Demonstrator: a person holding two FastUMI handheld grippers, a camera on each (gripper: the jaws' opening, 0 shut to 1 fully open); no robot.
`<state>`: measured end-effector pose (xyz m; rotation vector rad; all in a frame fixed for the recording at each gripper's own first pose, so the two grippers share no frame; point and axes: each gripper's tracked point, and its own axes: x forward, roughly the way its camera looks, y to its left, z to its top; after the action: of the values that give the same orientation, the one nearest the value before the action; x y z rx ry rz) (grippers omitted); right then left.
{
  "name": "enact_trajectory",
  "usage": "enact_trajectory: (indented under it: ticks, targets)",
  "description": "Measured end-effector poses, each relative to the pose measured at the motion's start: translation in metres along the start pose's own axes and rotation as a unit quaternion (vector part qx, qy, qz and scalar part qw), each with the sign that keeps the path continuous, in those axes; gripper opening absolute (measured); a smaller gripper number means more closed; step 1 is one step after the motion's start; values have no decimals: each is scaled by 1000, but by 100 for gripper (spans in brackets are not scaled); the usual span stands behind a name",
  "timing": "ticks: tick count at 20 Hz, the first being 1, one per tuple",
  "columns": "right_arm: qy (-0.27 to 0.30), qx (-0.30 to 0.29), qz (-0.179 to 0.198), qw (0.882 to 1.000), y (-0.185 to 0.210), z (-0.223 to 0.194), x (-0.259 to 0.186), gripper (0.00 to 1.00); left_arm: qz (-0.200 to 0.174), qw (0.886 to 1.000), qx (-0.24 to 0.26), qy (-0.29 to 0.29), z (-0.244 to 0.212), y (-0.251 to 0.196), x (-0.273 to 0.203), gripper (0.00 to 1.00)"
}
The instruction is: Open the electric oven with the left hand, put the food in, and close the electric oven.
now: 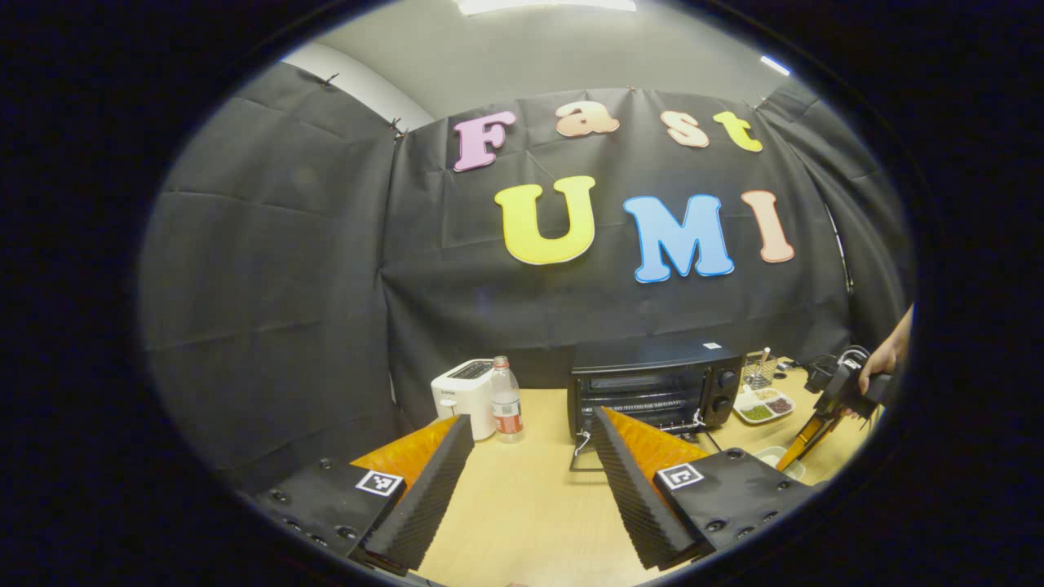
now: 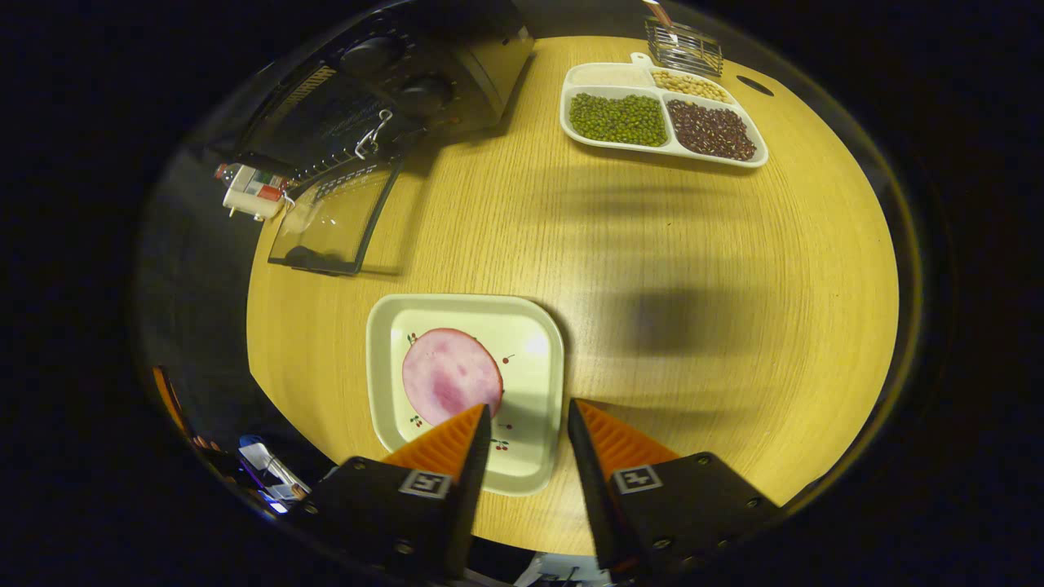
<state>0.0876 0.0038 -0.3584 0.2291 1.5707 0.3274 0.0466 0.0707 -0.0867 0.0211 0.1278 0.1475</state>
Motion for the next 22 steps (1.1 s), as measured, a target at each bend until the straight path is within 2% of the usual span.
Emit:
enact_trajectory:
  ticks: [1,3,5,6,7,13,19,22]
  targets:
    - [-1,5,7,1000,2,-1,1,48,0,1000,-3,1,0,0,0,100]
    - [5,8,14,1000,2,-3,0,48,-1,1000,-7,3,1,-3,-1,100]
    - [-9,13,-13,1000,-18,2,18,48,-3,1000,-6,4,-1,-5,-1,100]
    - [-10,38,-4,999,-29,4,39,4,-2,1000,-4,4,-1,-6,1,100]
    - [-13,47,3,999,-22,10,16,4,-3,1000,-4,3,-1,-7,2,100]
    - [-32,20,10,999,-52,12,22,0,-6,1000,-9,4,-1,-9,3,100]
    - [-45,76,104,991,-36,-1,26,0,-5,1000,-8,10,-6,-1,5,100]
    - [-60,103,126,985,-32,-5,22,0,-4,1000,-10,12,-7,0,7,97]
